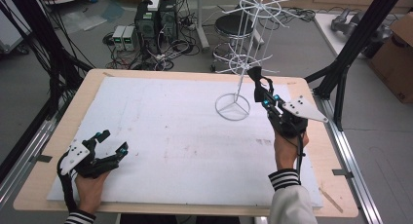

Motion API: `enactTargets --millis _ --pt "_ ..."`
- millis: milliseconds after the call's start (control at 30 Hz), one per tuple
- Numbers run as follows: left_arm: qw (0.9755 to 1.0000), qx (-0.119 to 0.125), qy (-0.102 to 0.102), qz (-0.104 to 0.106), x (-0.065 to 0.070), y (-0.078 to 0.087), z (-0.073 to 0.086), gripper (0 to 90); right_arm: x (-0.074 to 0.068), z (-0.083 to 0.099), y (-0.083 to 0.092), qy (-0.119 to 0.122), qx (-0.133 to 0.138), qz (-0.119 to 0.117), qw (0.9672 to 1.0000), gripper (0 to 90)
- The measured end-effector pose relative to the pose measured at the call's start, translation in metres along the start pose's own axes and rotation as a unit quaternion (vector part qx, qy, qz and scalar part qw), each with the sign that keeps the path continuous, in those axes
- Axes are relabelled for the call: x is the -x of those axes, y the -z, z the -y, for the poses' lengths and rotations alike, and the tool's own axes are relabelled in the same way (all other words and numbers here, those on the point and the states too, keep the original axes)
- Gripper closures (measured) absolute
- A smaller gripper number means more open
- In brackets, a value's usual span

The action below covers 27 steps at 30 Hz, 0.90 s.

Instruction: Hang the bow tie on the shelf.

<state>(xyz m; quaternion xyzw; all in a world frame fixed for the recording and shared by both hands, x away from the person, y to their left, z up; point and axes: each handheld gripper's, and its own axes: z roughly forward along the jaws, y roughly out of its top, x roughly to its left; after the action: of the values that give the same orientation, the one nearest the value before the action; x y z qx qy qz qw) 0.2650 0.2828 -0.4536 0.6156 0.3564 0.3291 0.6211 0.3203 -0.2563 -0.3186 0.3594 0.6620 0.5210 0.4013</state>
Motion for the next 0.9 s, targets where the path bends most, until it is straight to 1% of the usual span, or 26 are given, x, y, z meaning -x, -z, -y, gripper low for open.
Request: enactTargets --millis 33,233,400,467,767,900 --pt "1.0000 0.000 -0.001 0.000 0.000 0.000 0.000 17.9 0.000 0.000 -0.004 0.003 -0.005 -0.001 1.0000 86.1" --pt "1.0000 0.000 -0.001 0.000 0.000 0.000 0.000 17.9 -0.001 0.000 -0.012 0.002 -0.010 -0.006 0.9999 86.1" --pt "1.0000 0.000 -0.001 0.000 0.000 0.000 0.000 17.9 -0.001 0.003 -0.018 -0.002 -0.021 -0.001 0.9998 86.0" --pt "1.0000 0.000 -0.002 0.000 0.000 0.000 0.000 17.9 -0.001 0.004 -0.020 0.001 -0.023 0.001 0.9997 86.1" --pt "1.0000 0.000 -0.001 0.000 0.000 0.000 0.000 17.9 0.000 0.008 -0.028 -0.004 -0.030 0.002 0.9995 86.0" --pt "1.0000 0.000 -0.001 0.000 0.000 0.000 0.000 17.9 0.000 0.011 -0.033 -0.007 -0.043 0.004 0.9991 86.0"
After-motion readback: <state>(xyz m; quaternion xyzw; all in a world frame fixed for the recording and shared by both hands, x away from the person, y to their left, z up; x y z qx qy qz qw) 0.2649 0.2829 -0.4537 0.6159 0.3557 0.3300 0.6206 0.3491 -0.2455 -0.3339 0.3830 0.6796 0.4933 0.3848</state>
